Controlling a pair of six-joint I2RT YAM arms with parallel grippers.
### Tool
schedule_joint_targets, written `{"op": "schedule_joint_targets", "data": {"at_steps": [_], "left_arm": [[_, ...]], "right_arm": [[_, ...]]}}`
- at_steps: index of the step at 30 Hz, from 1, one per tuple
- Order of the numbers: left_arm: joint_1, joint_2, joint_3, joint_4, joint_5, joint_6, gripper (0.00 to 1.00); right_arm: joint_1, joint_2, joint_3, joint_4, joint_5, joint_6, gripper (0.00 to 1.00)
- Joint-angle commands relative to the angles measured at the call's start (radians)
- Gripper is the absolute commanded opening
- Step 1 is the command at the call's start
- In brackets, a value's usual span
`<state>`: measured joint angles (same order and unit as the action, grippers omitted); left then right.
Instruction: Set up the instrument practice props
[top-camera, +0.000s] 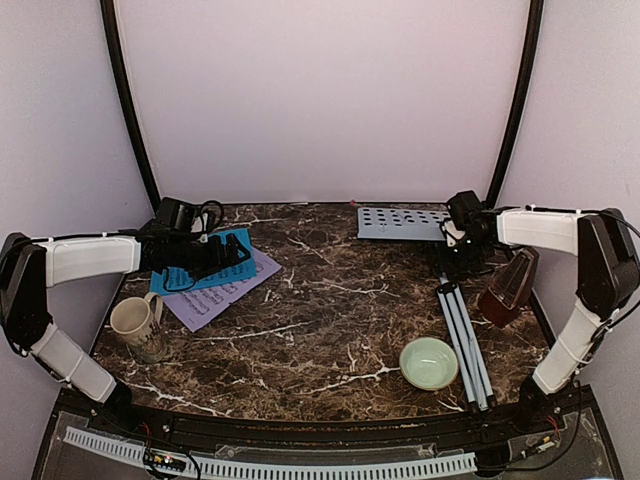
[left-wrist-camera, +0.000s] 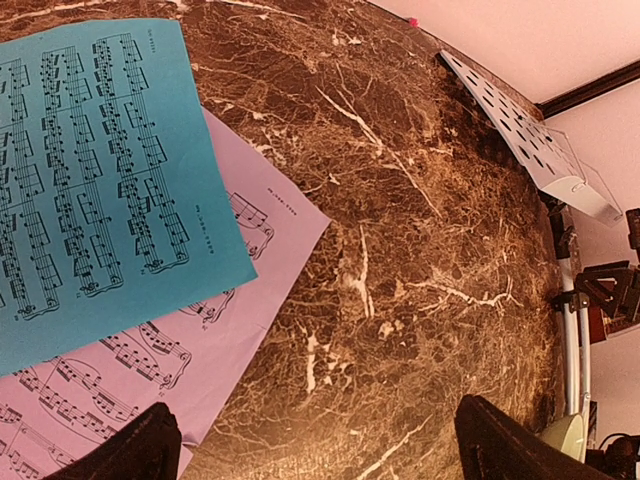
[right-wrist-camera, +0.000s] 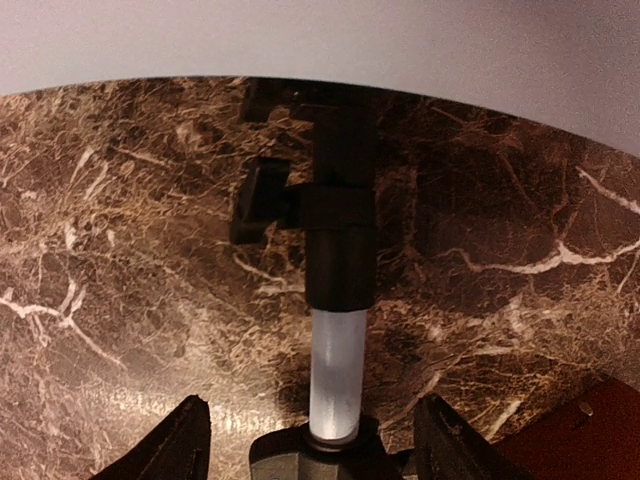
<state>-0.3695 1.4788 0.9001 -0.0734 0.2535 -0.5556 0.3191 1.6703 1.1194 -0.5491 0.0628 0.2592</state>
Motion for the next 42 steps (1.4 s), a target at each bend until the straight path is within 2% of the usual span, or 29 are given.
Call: {"op": "schedule_joint_targets", "data": {"at_steps": [1,10,20,32,42], "left_arm": [[-0.003,-0.033,-0.008,0.006,-0.009,0.013,0.99],[-0.003,-0.026,-0.005,0.002,-0.013,0.009,0.99],[-0.002,-0.015,-0.01,-0.002,-0.031,0.017,0.99],[-0.003,-0.002,0.007,-0.021,-0.039,0.024,0.99],[-0.002,-0.005,0.013,-0.027,-0.041,0.022,0.99]], "right_arm": [[0.015,0.009,-0.025,0.1,0.113,0.091,0.68],[0.027,0.067,-0.038,0.157,0.167,0.123,0.55],[0.052,0.112,-0.067,0.228,0.247,0.139,0.49],[0.075,0.166,-0.054,0.257,0.303,0.165,0.35],[0.079,0.12,-0.04,0.244,0.306,0.184,0.06]]}}
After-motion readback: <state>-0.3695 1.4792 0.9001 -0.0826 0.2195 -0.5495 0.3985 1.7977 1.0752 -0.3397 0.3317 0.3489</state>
